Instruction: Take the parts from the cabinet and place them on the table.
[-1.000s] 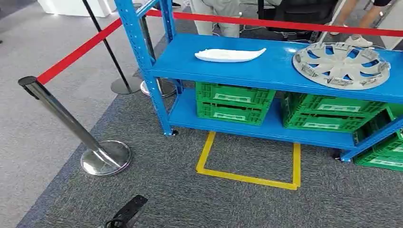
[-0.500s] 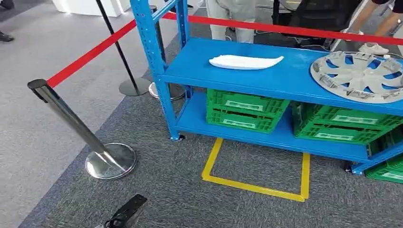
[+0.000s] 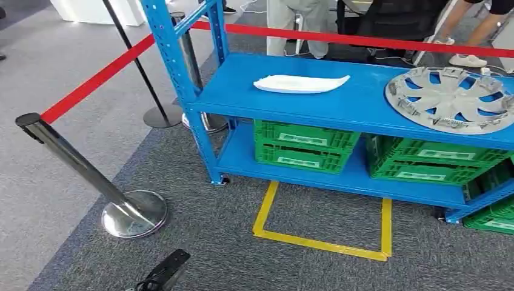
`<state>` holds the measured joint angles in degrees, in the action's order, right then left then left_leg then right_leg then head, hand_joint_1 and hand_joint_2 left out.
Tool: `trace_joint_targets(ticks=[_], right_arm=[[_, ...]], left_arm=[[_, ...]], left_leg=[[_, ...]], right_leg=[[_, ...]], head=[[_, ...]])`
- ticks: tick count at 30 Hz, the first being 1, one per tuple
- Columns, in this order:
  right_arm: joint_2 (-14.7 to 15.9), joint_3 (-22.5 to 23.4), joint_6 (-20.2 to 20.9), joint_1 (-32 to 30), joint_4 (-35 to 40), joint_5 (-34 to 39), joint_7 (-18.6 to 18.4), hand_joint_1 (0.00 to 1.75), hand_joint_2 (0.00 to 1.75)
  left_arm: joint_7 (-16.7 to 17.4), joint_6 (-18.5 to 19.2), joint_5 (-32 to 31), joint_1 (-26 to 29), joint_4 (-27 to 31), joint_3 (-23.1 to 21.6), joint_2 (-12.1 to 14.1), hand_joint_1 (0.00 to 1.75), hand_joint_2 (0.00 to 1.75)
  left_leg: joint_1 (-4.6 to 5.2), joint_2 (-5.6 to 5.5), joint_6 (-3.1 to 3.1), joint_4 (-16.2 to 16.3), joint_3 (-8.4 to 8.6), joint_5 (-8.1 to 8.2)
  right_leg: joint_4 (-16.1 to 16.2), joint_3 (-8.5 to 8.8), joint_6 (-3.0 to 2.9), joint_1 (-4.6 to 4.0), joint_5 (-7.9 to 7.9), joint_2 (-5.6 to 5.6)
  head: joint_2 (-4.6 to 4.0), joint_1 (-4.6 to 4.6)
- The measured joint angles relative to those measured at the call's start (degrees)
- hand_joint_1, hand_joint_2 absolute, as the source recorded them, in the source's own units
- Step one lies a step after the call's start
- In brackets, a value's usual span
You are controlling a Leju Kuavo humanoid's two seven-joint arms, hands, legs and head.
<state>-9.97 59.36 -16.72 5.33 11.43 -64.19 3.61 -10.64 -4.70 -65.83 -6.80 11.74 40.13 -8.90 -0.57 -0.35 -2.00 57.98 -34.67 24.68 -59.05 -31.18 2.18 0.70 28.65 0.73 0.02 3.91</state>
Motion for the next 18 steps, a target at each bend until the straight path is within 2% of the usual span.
trace_joint_targets(ticks=[1, 4, 5, 6, 8, 9, 10, 11, 13, 14, 15, 17, 18], right_arm=[[0.0, 0.0, 0.0, 0.0, 0.0, 0.0, 0.0, 0.00, 1.75], [0.0, 0.0, 0.0, -0.1, 0.0, 0.0, -0.1, 0.00, 1.75], [0.0, 0.0, 0.0, -0.1, 0.0, 0.0, -0.1, 0.00, 1.75], [0.0, 0.0, 0.0, 0.0, 0.0, 0.0, -0.1, 0.00, 1.75], [0.0, 0.0, 0.0, -0.1, 0.0, 0.0, -0.1, 0.00, 1.75], [0.0, 0.0, 0.0, -0.3, 0.0, 0.0, -0.1, 0.00, 1.75], [0.0, 0.0, 0.0, -0.5, 0.0, 0.0, -0.1, 0.00, 1.75], [0.0, 0.0, 0.0, -0.6, 0.0, 0.0, -0.1, 0.00, 1.75], [0.0, 0.0, 0.0, -0.5, 0.0, 0.0, -0.1, 0.00, 1.75], [0.0, 0.0, 0.0, -0.5, 0.0, 0.0, -0.1, 0.00, 1.75], [0.0, 0.0, 0.0, -0.5, 0.0, 0.0, -0.2, 0.00, 1.75], [0.0, 0.0, 0.1, -0.4, 0.0, 0.0, -0.2, 0.00, 1.75], [0.0, 0.0, 0.1, -0.5, 0.0, 0.0, -0.3, 0.00, 1.75]], left_arm=[[0.0, 0.0, 0.0, 0.1, 0.0, 0.0, -0.1, 0.00, 0.00], [0.1, 0.0, 0.0, 0.3, 0.0, 0.0, 0.0, 0.00, 0.00], [0.1, 0.0, 0.0, 0.3, 0.0, 0.0, 0.0, 0.00, 0.00], [0.1, 0.0, 0.0, 0.3, 0.0, 0.0, -0.1, 0.00, 0.00], [0.1, 0.0, 0.0, 0.3, 0.0, 0.0, -0.1, 0.00, 0.00], [0.1, 0.0, 0.0, 0.3, 0.0, 0.0, -0.1, 0.00, 0.00], [0.1, 0.0, 0.0, 0.5, 0.0, 0.0, -0.1, 0.00, 0.00], [0.1, 0.0, 0.0, 0.6, 0.0, 0.0, -0.1, 0.00, 0.00], [0.1, 0.0, -0.1, 0.6, 0.0, 0.0, -0.2, 0.00, 0.00], [0.1, 0.0, -0.1, 0.6, 0.0, 0.0, -0.2, 0.00, 0.00], [0.1, 0.0, -0.1, 0.5, 0.0, 0.0, -0.1, 0.00, 0.00], [0.1, 0.0, -0.1, 0.5, 0.0, 0.0, -0.1, 0.00, 0.00], [0.1, 0.0, -0.1, 0.5, 0.0, 0.0, -0.2, 0.00, 0.00]], left_leg=[[0.08, -0.02, 0.43, 0.1, -0.13, 0.22], [0.05, -0.07, 1.74, -0.2, 0.36, 0.53], [-0.04, -0.07, 2.11, -0.2, 0.75, 0.74], [0.01, -0.03, 2.45, -0.2, 1.05, 1.01], [0.21, 0.00, 2.84, -0.2, 1.58, 1.63], [0.32, -0.04, 2.91, -0.2, 1.91, 1.94], [0.39, -0.17, 2.94, -0.2, 2.37, 2.34], [0.42, -0.36, 2.87, -0.2, 2.94, 2.72], [0.42, -0.46, 2.55, -0.2, 4.41, 3.73], [0.42, -0.45, 2.23, -0.2, 4.87, 4.25], [0.93, -0.59, 1.77, 0.2, 4.95, 4.83], [0.74, -0.60, 1.44, -0.4, 5.19, 4.82], [0.58, -0.59, 1.06, -0.8, 5.40, 4.85]], right_leg=[[0.5, 0.21, 0.28, -0.02, 0.06, -0.06], [1.1, 1.13, 1.38, 0.13, 0.50, -0.20], [-0.2, 0.95, 1.50, 0.16, 1.14, -0.33], [-3.4, -0.66, 1.52, 0.10, 2.68, -0.34], [-13.3, -6.50, 1.52, -0.06, 6.33, -0.32], [-16.7, -8.91, 1.46, -0.08, 6.64, -0.32], [-17.0, -10.00, 1.35, -0.08, 5.41, -0.32], [-14.8, -9.64, 1.25, -0.08, 3.10, -0.32], [-5.6, -6.39, 0.91, -0.08, -3.33, -0.34], [-1.9, -5.12, 0.80, -0.06, -4.79, -0.40], [-0.9, -3.99, 0.68, -0.21, -3.85, -0.33], [-1.2, -4.25, 0.04, -0.42, -3.59, -0.20], [-1.2, -4.25, -0.32, -0.51, -3.43, -0.19]], head=[[0.00, -0.37], [0.00, -0.30], [0.00, -0.57], [0.00, -0.79], [0.00, -0.83], [0.00, -0.83], [0.00, -0.81], [0.00, -0.83], [0.00, -0.85], [0.00, -0.96], [0.00, -1.01], [0.00, -0.65], [0.00, -0.68]])
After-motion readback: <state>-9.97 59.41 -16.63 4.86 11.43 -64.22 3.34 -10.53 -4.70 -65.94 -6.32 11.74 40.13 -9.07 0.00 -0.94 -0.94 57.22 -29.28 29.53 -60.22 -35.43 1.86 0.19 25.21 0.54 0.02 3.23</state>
